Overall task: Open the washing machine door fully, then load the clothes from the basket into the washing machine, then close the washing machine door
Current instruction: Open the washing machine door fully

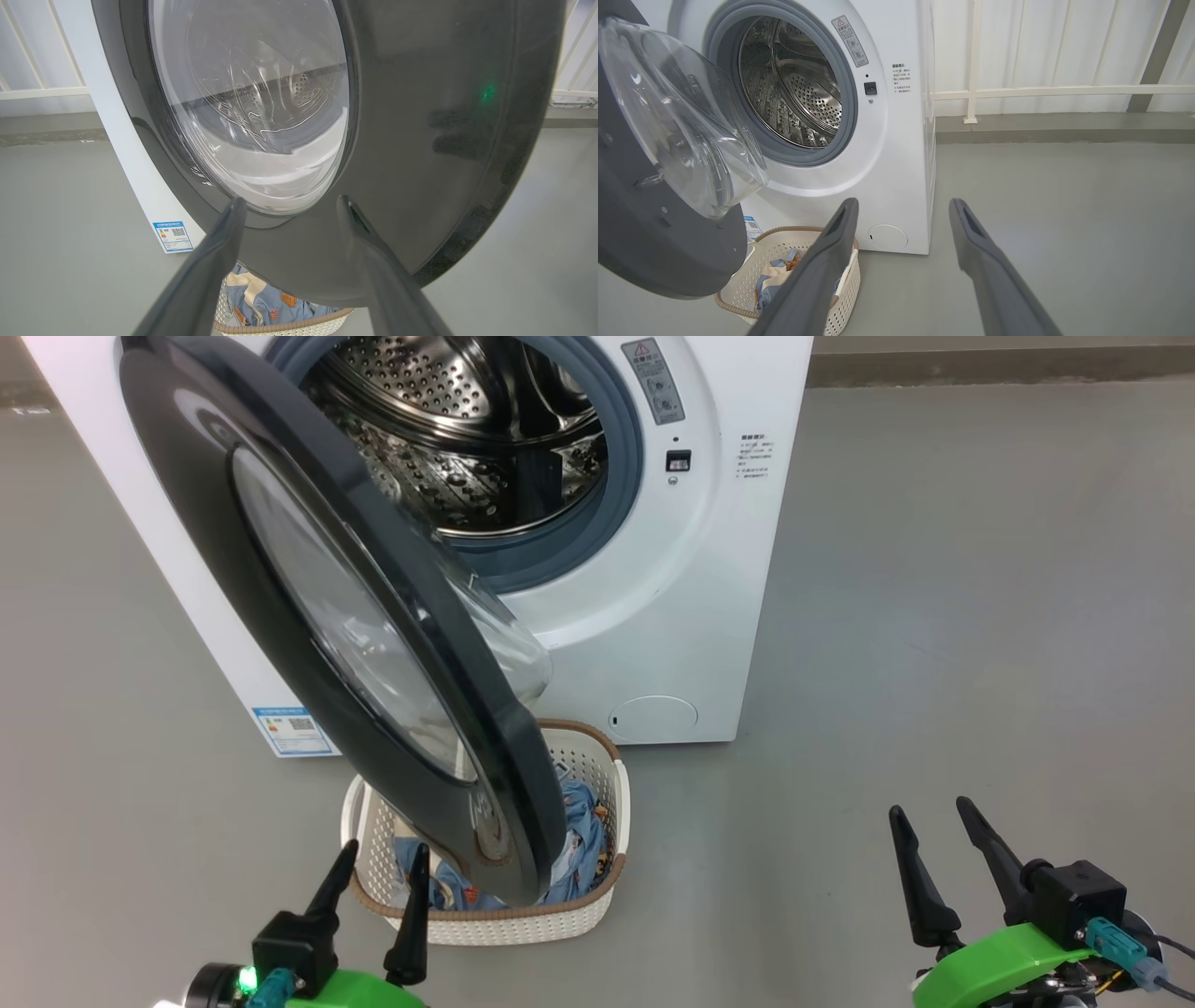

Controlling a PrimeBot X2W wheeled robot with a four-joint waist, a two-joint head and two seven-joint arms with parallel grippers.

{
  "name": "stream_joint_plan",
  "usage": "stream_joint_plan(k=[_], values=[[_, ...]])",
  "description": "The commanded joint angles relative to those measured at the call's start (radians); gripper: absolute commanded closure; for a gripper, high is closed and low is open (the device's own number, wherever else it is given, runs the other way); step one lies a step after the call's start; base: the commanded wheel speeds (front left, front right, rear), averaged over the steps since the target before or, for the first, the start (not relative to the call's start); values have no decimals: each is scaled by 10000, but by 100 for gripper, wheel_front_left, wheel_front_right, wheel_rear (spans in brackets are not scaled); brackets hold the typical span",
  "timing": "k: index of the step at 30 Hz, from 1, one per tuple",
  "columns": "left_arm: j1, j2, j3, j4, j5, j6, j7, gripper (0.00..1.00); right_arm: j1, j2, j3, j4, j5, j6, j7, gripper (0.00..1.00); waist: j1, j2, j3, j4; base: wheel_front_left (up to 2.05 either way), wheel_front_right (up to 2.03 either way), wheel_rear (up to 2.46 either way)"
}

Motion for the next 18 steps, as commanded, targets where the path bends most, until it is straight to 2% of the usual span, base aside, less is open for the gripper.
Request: stream_joint_plan(k=[1,7,8,9,18], values=[[-175,160,295,-176,-79,63,-94,0,36,8,178,-213,-89,16,10,0,0,0,-8,4,0,0,0],[-165,157,312,-155,-127,117,-94,0,73,24,138,-233,-153,16,57,0,0,0,-31,13,0,0,0],[-164,157,312,-148,-133,125,-94,59,74,26,143,-238,-158,16,62,0,0,0,-33,12,0,0,0],[-164,157,311,-141,-138,132,-94,100,75,27,147,-242,-162,16,66,0,0,0,-35,12,0,0,0],[-213,155,383,-153,-163,185,-94,100,50,36,101,-277,-186,16,124,0,0,0,43,35,0,0,0]])
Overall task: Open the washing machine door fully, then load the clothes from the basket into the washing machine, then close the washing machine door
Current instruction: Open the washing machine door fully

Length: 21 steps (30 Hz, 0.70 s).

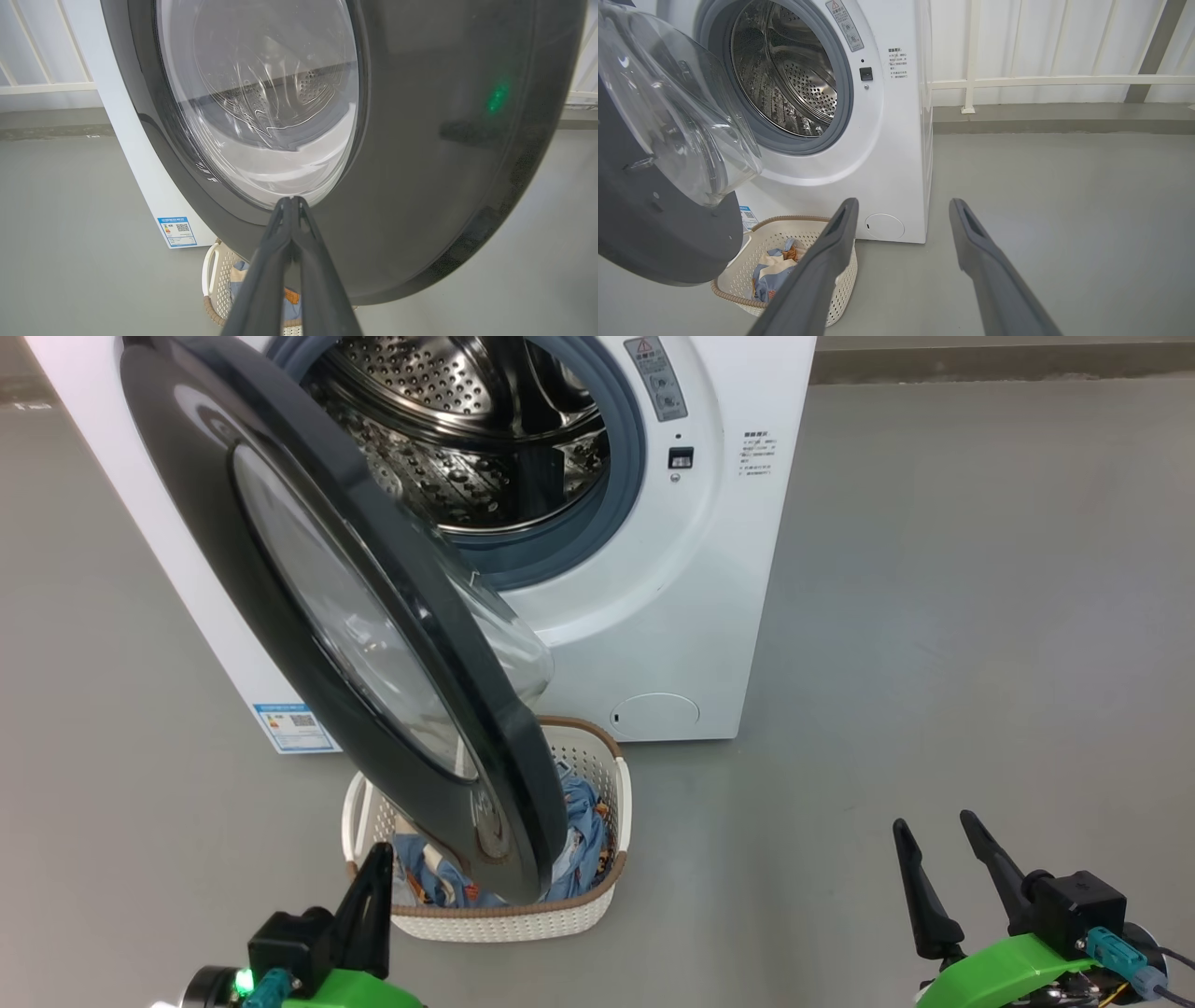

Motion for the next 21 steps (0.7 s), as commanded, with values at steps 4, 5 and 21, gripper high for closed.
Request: stream_joint_plan(k=[4,5,21], values=[[-250,155,406,-200,-111,113,-95,100,-161,-2,239,-271,-26,16,10,0,0,0,49,10,0,0,0],[-269,154,436,-217,-130,130,-95,100,-163,-2,241,-269,-22,16,7,0,0,0,63,13,0,0,0],[-1832,156,1290,-3703,276,957,-95,100,-262,0,379,-247,66,16,-38,0,0,0,269,76,0,0,0]])
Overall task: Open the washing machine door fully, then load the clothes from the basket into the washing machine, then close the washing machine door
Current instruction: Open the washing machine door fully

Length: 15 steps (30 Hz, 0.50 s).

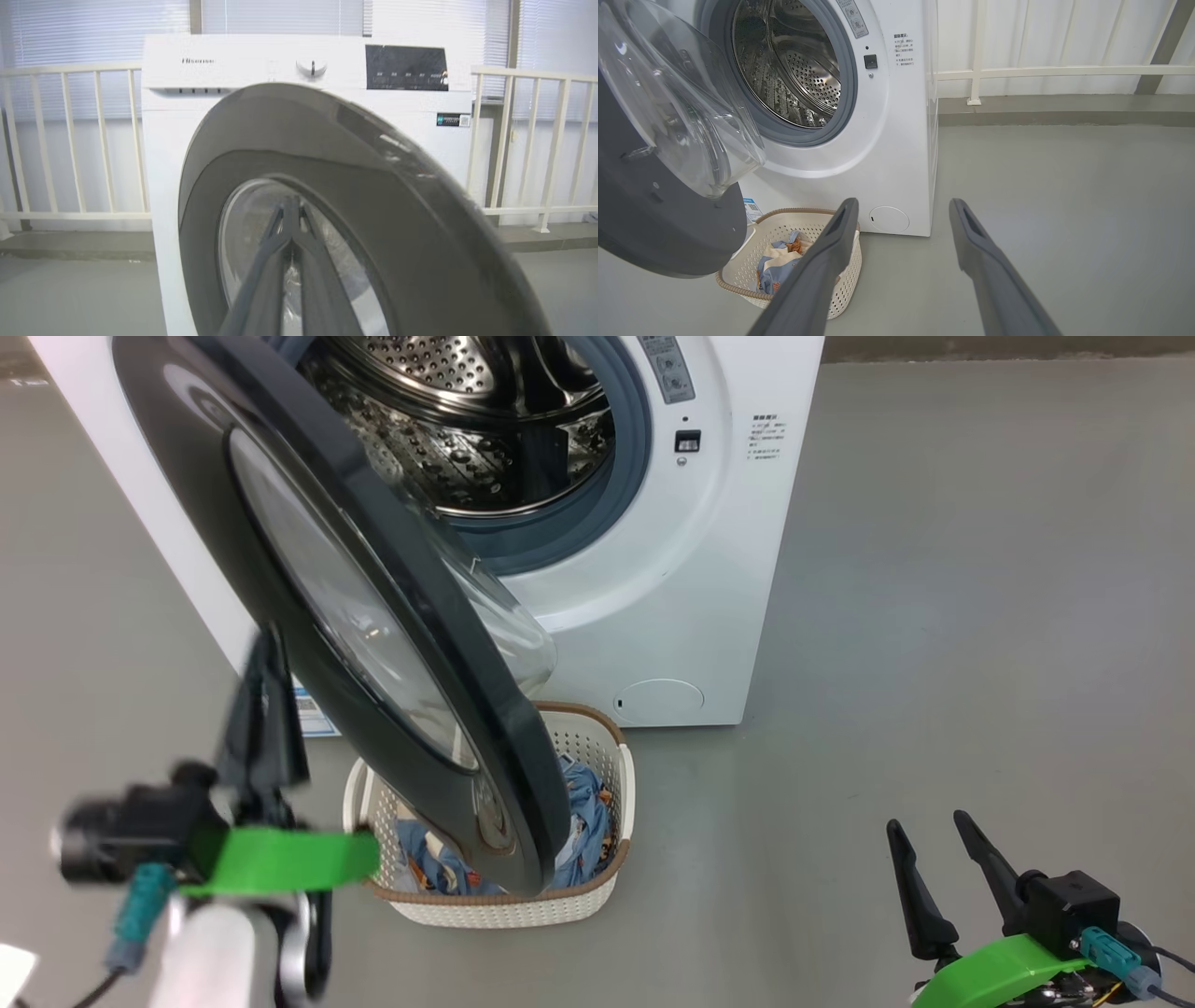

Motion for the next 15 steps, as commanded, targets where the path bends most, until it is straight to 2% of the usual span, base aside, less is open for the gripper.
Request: stream_joint_plan(k=[1,7,10,11,12,13,15], values=[[-676,163,287,-956,197,121,-92,100,-248,-15,273,-241,54,16,-49,0,1,0,18,14,0,0,0],[-1576,159,-839,-2648,131,198,-92,100,-200,-15,395,-164,96,16,-46,0,1,0,-30,-31,0,0,0],[-1906,158,-1810,-2927,-154,300,-23,100,-160,-15,464,-100,164,16,-50,0,1,0,-89,-96,0,0,0],[-1906,158,-1810,-2927,-154,300,-23,100,-160,-15,464,-100,164,16,-50,0,1,0,-89,-96,0,0,0],[-2082,158,-2553,-3036,-391,335,170,100,-140,-15,489,-63,189,16,-51,0,1,0,-125,-142,0,0,0],[-2082,158,-2553,-3036,-391,335,170,100,-140,-15,489,-63,189,16,-51,0,1,0,-125,-142,0,0,0],[-2245,158,-3287,-3095,-604,374,340,100,-128,-15,503,-36,212,16,-56,0,1,0,-154,-185,0,0,0]])
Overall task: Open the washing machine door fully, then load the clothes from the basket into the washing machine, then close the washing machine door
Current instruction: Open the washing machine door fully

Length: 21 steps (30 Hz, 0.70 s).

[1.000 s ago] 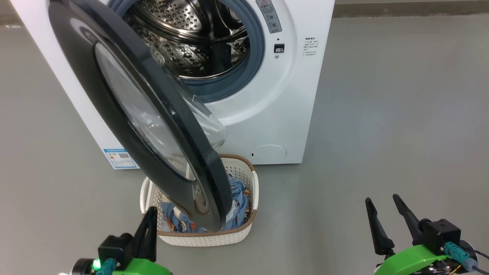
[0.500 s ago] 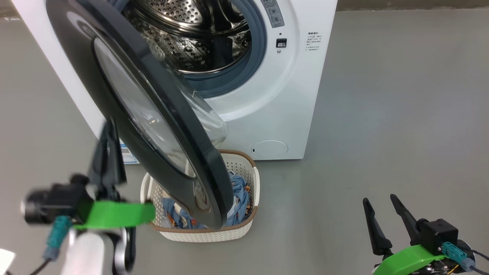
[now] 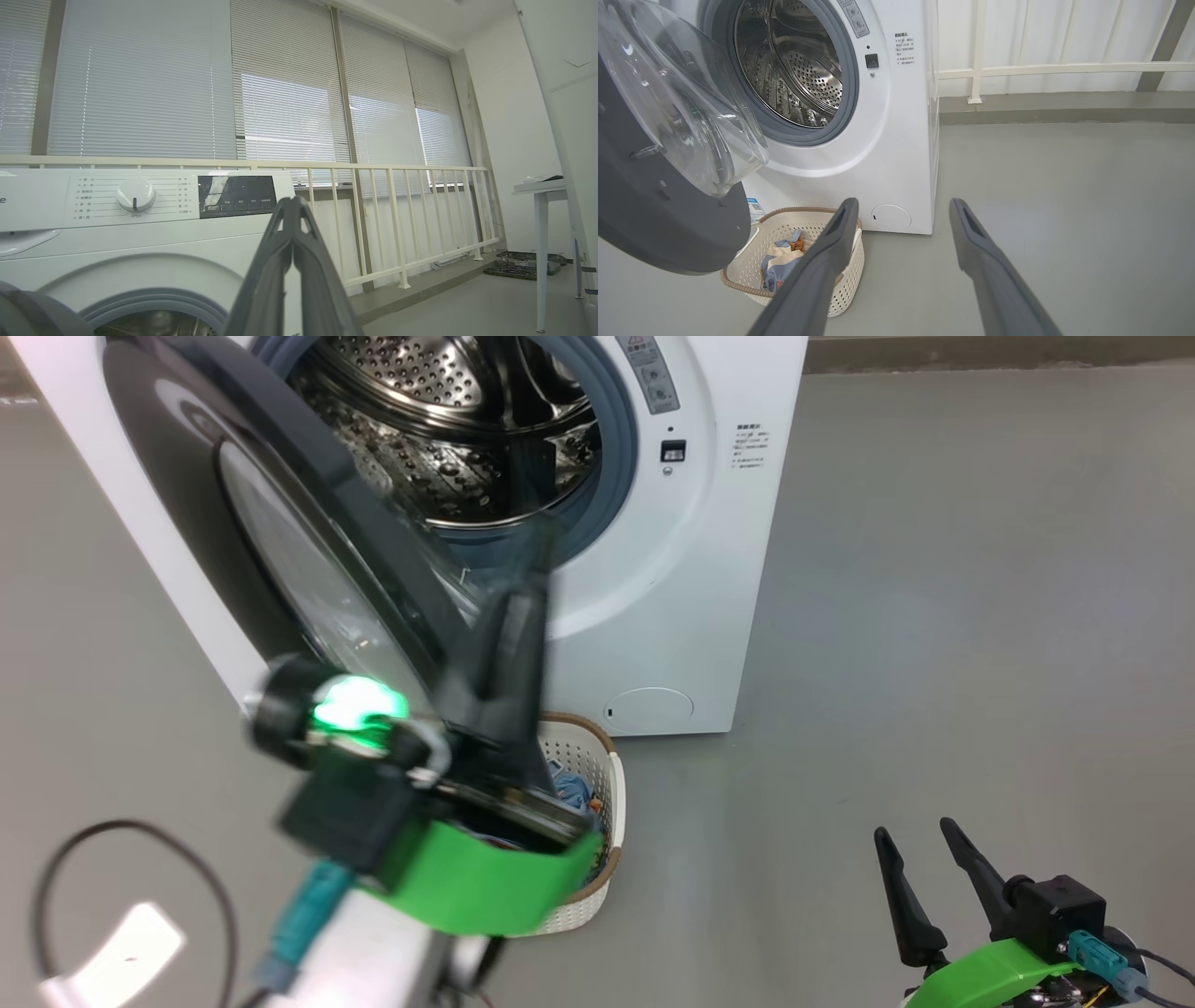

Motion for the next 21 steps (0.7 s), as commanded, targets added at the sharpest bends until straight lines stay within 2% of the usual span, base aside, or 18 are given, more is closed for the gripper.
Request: stream_joint_plan(k=[1,6,10,15,21], values=[[-487,160,66,-272,-90,92,102,100,-128,-21,304,-200,143,16,-48,0,0,0,-22,-44,0,0,0],[-673,159,-1328,127,-715,244,541,100,-137,-20,350,-188,187,16,-57,0,0,0,7,-145,0,0,0],[-584,159,-1948,752,-1056,383,1078,100,-149,-20,344,-217,208,16,-73,0,0,0,94,-188,0,0,0],[-257,183,-2238,1500,-1372,478,1684,100,-158,-20,289,-225,198,16,-122,0,0,0,263,-173,0,0,0],[56,425,-2117,2358,-1536,735,2119,100,-217,-20,243,-215,223,16,-174,0,0,0,392,-148,0,0,0]])
